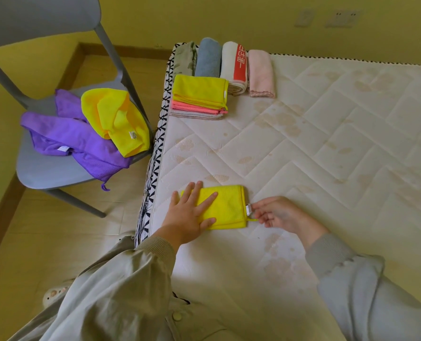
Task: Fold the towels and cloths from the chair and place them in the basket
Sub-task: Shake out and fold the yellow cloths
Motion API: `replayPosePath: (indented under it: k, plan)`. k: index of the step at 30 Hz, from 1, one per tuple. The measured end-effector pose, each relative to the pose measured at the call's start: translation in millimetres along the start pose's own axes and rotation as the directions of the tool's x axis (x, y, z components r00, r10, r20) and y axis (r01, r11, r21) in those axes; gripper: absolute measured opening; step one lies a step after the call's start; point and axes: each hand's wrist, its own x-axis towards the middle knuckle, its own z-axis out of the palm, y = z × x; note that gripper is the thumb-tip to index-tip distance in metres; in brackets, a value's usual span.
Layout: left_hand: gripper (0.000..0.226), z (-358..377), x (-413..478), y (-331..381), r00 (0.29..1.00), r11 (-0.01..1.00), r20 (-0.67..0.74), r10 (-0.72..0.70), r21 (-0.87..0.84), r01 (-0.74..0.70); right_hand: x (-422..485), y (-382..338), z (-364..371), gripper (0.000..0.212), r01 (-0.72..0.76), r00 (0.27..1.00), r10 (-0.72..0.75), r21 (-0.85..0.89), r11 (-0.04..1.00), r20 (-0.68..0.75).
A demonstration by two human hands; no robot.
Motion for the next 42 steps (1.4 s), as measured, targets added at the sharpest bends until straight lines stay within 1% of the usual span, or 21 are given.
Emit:
replayPosePath:
  k: [3, 7, 10, 14, 16, 18, 19, 21, 22, 24, 25, 26, 27, 28, 30, 32, 34, 37, 40, 41, 42]
  plan:
    - [0.081, -3.1, 1.0, 1.0, 1.000, 1.000, 0.029, -0.008, 0.019, 0.008, 1.7, -2.4, 3.7, 0.028, 0.001, 0.998, 0.005, -0.107, 0.994, 0.055]
    - [0.072, -7.8, 1.3, 2.8, 0.997, 0.998, 0.069, -0.024, 0.051, 0.021, 1.6, -7.7, 3.6, 0.012, 0.061, 0.997, -0.050, -0.204, 0.977, 0.060]
    - [0.070, -9.3, 1.0, 4.2, 0.996, 0.997, 0.082, -0.026, 0.068, 0.020, -2.5, -10.8, 3.4, 0.023, 0.159, 0.987, -0.145, -0.323, 0.933, 0.067]
    - [0.069, -9.4, 1.2, 5.0, 0.996, 0.997, 0.084, -0.031, 0.071, 0.025, -11.5, -15.9, 21.1, 0.027, 0.223, 0.972, -0.194, -0.254, 0.941, 0.135]
    - [0.069, -11.0, 0.1, 5.9, 0.997, 0.996, 0.076, -0.028, 0.084, 0.022, -13.1, -15.3, 30.9, 0.029, 0.268, 0.963, -0.241, -0.315, 0.911, 0.123]
    - [0.069, -13.2, -1.9, 7.3, 0.998, 0.995, 0.059, -0.023, 0.101, 0.017, -8.6, -7.3, 39.4, 0.027, 0.358, 0.928, -0.364, -0.468, 0.808, 0.082]
    - [0.068, -14.3, -2.8, 7.9, 0.999, 0.993, 0.046, -0.011, 0.117, 0.006, -5.4, -0.4, 42.2, 0.023, 0.410, 0.891, -0.448, -0.560, 0.720, 0.076]
    - [0.069, -13.9, -5.0, 7.1, 0.999, 0.985, 0.010, 0.042, 0.167, -0.043, -1.3, 14.2, 45.9, 0.017, 0.497, 0.774, -0.621, -0.724, 0.478, 0.122]
    - [0.071, -13.4, -6.7, 5.7, 0.996, 0.978, -0.015, 0.086, 0.191, -0.081, -0.1, 22.3, 46.5, 0.020, 0.515, 0.709, -0.683, -0.792, 0.329, 0.177]
    - [0.078, -9.9, -12.9, 2.6, 0.984, 0.959, -0.023, 0.174, 0.229, -0.164, 0.9, 39.4, 44.4, 0.038, 0.488, 0.587, -0.758, -0.871, 0.052, 0.283]
    - [0.078, -7.1, -16.2, 1.2, 0.979, 0.952, -0.015, 0.205, 0.237, -0.195, 1.4, 47.1, 42.5, 0.047, 0.453, 0.548, -0.769, -0.890, -0.057, 0.329]
    - [0.077, -5.9, -19.0, 0.1, 0.976, 0.952, -0.010, 0.217, 0.222, -0.209, 1.9, 54.0, 40.8, 0.054, 0.417, 0.527, -0.767, -0.898, -0.141, 0.366]
    - [0.074, -5.7, -20.7, -0.8, 0.975, 0.957, -0.013, 0.220, 0.197, -0.214, 3.3, 60.0, 39.3, 0.058, 0.387, 0.525, -0.756, -0.901, -0.198, 0.392]
    - [0.070, -5.9, -21.3, -0.8, 0.974, 0.961, -0.027, 0.225, 0.174, -0.217, 4.9, 64.4, 38.9, 0.060, 0.355, 0.528, -0.747, -0.904, -0.238, 0.404]
    - [0.070, -4.6, -19.9, 0.2, 0.971, 0.961, -0.041, 0.236, 0.155, -0.227, 8.7, 66.7, 41.0, 0.061, 0.293, 0.555, -0.731, -0.916, -0.273, 0.396]
    - [0.078, -3.7, -20.1, 0.2, 0.972, 0.961, -0.014, 0.236, 0.151, -0.231, 12.2, 63.7, 46.3, 0.061, 0.238, 0.587, -0.723, -0.931, -0.276, 0.364]
    - [0.080, -3.2, -20.9, 0.5, 0.978, 0.967, -0.003, 0.209, 0.149, -0.206, 14.1, 62.6, 51.0, 0.060, 0.187, 0.597, -0.727, -0.940, -0.286, 0.340]
    - [0.082, -7.9, -19.3, 11.7, 0.992, 0.976, 0.030, 0.121, 0.178, -0.125, 14.5, 65.6, 55.4, 0.057, 0.145, 0.573, -0.756, -0.947, -0.287, 0.317]
    - [0.088, -15.1, -13.1, 26.6, 0.997, 0.970, 0.072, 0.014, 0.239, -0.031, 16.8, 61.8, 59.6, 0.064, 0.143, 0.587, -0.754, -0.955, -0.260, 0.294]
    - [0.088, -17.6, -11.9, 31.5, 0.996, 0.967, 0.085, -0.012, 0.255, -0.010, 18.2, 58.6, 61.2, 0.060, 0.140, 0.580, -0.755, -0.951, -0.276, 0.305]
    - [0.087, -19.7, -11.7, 35.5, 0.995, 0.964, 0.098, -0.031, 0.266, 0.004, 22.1, 56.0, 62.2, 0.050, 0.135, 0.537, -0.775, -0.941, -0.311, 0.333]
